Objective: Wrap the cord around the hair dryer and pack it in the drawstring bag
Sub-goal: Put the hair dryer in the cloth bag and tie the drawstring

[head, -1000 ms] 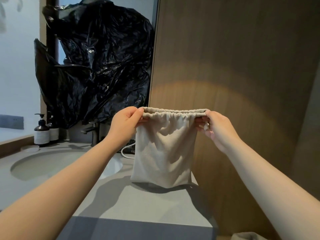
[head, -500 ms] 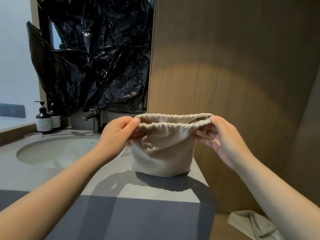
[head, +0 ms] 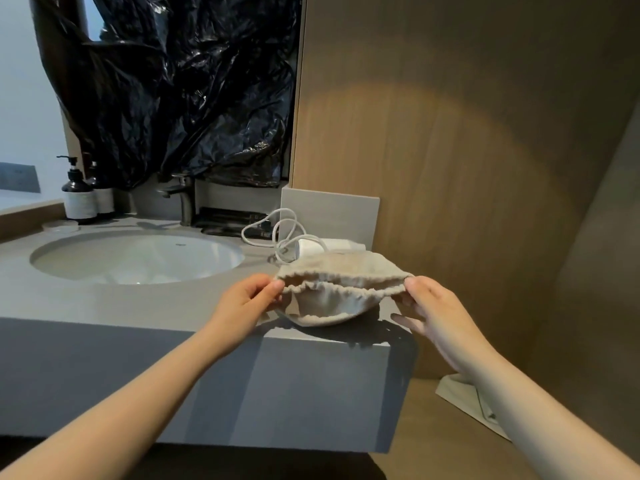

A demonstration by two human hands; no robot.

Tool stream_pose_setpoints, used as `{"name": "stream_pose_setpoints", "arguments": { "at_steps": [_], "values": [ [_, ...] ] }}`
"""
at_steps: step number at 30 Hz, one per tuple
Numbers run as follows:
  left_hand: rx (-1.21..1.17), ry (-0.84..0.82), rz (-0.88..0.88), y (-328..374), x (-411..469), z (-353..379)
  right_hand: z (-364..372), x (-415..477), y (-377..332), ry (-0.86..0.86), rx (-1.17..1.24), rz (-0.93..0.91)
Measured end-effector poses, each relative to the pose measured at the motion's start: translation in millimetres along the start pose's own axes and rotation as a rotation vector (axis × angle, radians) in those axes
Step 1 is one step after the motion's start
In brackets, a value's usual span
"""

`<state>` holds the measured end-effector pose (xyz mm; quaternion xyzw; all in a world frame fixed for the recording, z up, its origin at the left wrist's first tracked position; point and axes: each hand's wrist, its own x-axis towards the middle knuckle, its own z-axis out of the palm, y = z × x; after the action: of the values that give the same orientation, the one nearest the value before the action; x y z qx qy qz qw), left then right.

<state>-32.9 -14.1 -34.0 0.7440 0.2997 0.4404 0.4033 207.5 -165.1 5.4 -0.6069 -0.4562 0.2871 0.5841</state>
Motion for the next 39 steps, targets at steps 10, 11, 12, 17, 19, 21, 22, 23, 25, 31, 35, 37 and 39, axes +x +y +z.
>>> {"name": "stream_pose_setpoints", "arguments": {
  "at_steps": [10,11,12,17,19,21,22,23,25,31,35,37,39],
  "values": [
    [0.020,-0.218,-0.091,16.3,-46.5,-34.6,-22.0,-36.2,7.5,0.138,-0.548,-0.289],
    [0.012,-0.219,-0.096,15.8,-49.5,-35.3,-23.2,-39.5,8.5,0.130,-0.582,-0.276],
    [-0.001,-0.217,-0.102,14.7,-51.7,-36.1,-25.0,-42.8,10.0,0.117,-0.624,-0.258],
    [-0.136,-0.156,-0.152,9.1,-59.0,-42.3,-34.8,-56.0,16.3,0.042,-0.792,-0.284],
    [-0.156,-0.127,-0.170,6.9,-59.2,-40.3,-37.4,-55.6,20.0,0.035,-0.882,-0.344],
    [-0.146,-0.088,-0.176,4.8,-58.8,-39.0,-41.6,-52.7,24.0,0.064,-0.934,-0.387],
    [-0.124,-0.065,-0.177,4.0,-58.2,-39.8,-45.5,-50.9,26.1,0.099,-0.944,-0.405],
    [-0.090,-0.037,-0.179,4.0,-57.2,-41.7,-50.1,-49.1,27.4,0.151,-0.949,-0.427],
    [-0.041,0.010,-0.183,4.6,-54.0,-48.4,-59.0,-46.3,28.4,0.270,-0.950,-0.468],
    [0.217,-0.051,-0.094,3.7,-51.9,-52.5,-48.6,-39.0,31.4,0.329,-0.866,-0.405],
    [0.274,-0.086,-0.038,3.6,-57.5,-42.1,-31.0,-38.7,35.2,0.261,-0.799,-0.327],
    [0.294,-0.114,-0.006,4.7,-59.4,-38.7,-29.2,-39.3,34.6,0.249,-0.795,-0.299],
    [0.359,-0.187,0.016,4.6,-62.7,-36.8,-29.6,-41.7,34.1,0.244,-0.776,-0.278]
  ]
}}
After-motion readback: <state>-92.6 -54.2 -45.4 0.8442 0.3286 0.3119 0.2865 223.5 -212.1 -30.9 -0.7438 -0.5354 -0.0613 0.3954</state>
